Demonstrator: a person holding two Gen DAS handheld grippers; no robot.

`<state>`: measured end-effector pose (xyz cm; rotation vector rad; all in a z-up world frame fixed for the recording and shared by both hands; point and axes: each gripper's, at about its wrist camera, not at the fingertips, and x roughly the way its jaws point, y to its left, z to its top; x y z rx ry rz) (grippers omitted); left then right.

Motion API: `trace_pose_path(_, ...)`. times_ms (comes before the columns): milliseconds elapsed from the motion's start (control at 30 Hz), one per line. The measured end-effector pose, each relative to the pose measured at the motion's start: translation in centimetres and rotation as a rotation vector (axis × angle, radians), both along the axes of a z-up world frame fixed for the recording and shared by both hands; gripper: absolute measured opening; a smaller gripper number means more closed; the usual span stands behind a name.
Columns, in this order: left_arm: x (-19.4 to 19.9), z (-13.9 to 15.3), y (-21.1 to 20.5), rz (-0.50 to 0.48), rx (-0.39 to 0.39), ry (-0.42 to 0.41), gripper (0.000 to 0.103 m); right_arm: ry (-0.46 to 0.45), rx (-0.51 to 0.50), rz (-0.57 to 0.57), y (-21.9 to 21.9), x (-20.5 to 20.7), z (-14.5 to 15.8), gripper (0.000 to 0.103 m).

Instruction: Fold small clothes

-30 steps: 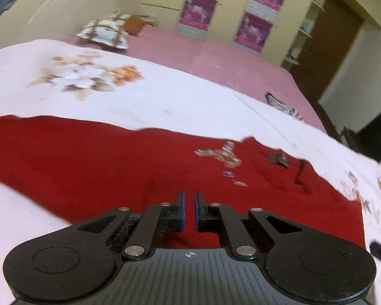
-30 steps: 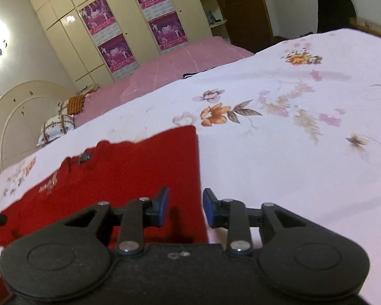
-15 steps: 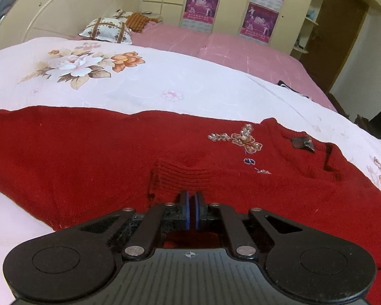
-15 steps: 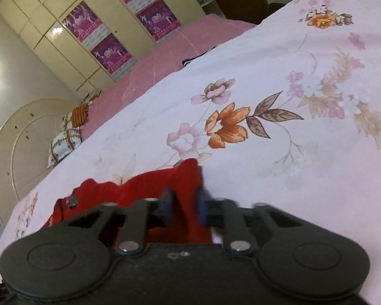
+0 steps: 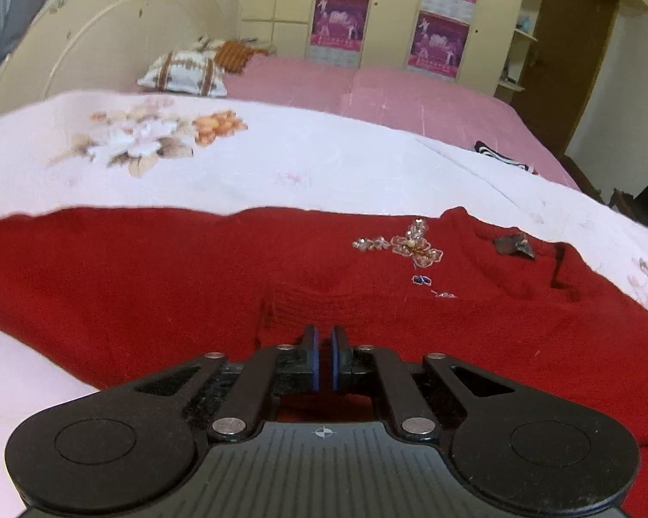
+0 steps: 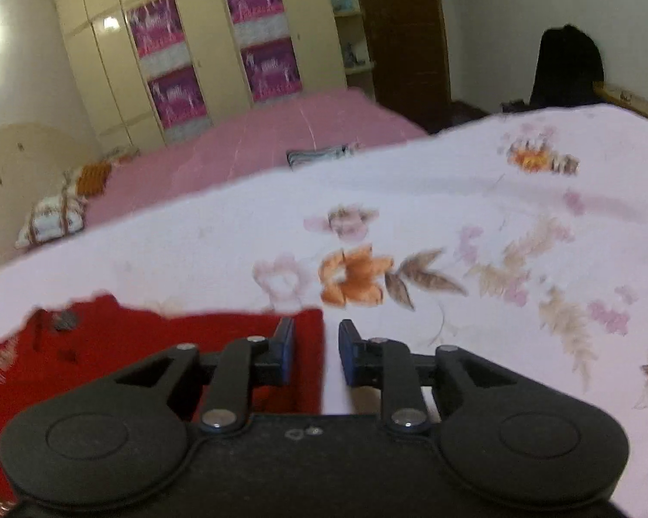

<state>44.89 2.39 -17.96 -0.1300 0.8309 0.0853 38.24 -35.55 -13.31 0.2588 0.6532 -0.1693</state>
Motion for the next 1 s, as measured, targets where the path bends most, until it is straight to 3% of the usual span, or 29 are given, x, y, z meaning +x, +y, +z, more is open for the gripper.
trace_pose_path(100, 0.3, -0.9, 0.1, 0.001, 0.004, 0.017, 0.005, 0.007, 0.028, 0.113, 2.1, -0.6, -0.3, 0.023)
trace_pose_path(200, 0.4, -0.9, -0.2, -0.017, 0.036, 0.013, 0.005, 0.107, -0.068, 0.175, 4.2, -0.1, -2.0, 0.023)
trace_pose_path(233, 0.4, -0.6, -0.2, -0.017, 0.037, 0.030, 0.005, 0.094, -0.079, 0.169, 4.4, -0.4, -1.9, 0.024)
trace_pose_path(333, 0.5, 0.1, -0.1, -0.018, 0.039, 0.095, 0.007, 0.062, 0.006, 0.171, 4.4, -1.2, 0.0, 0.028)
trace_pose_path(367, 0.4, 0.3, 0.0, -0.020, 0.036, 0.109, 0.011, 0.040, 0.028, 0.182, 4.6, -1.8, 0.9, 0.028)
trace_pose_path(400, 0.1, 0.6, 0.2, -0.019, 0.024, 0.114, 0.019, 0.028, 0.038, 0.192, 5.0, -2.2, 1.5, 0.029)
trace_pose_path(433, -0.3, 0.8, 0.5, -0.008, 0.011, 0.113, 0.050, 0.017, 0.054, 0.204, 5.4, -2.8, 2.1, 0.030)
trace_pose_path(467, -0.9, 1.2, 0.8, 0.018, 0.011, 0.105, 0.094, 0.009, 0.075, 0.222, 5.8, -3.3, 2.4, 0.030)
trace_pose_path(500, -1.9, 1.9, 1.0, 0.053, 0.033, 0.069, 0.103, 0.000, 0.094, 0.247, 6.4, -3.8, 2.8, 0.030)
trace_pose_path(567, -4.0, 3.1, 1.1, 0.068, 0.087, -0.024, 0.103, -0.013, 0.103, 0.305, 8.1, -4.7, 3.4, 0.031)
trace_pose_path(700, -6.6, 4.6, 2.5, 0.074, 0.172, -0.029, 0.103, -0.029, 0.129, 0.413, 11.2, -5.6, 4.2, 0.031)
trace_pose_path(833, -8.7, 5.1, 7.5, 0.175, 0.111, 0.011, 0.103, -0.010, 0.130, 0.500, 15.1, -5.5, 4.5, 0.031)
trace_pose_path(1000, -10.1, 4.4, 15.5, 0.291, 0.051, -0.002, 0.103, 0.022, 0.143, 0.531, 19.6, -5.1, 3.8, 0.031)
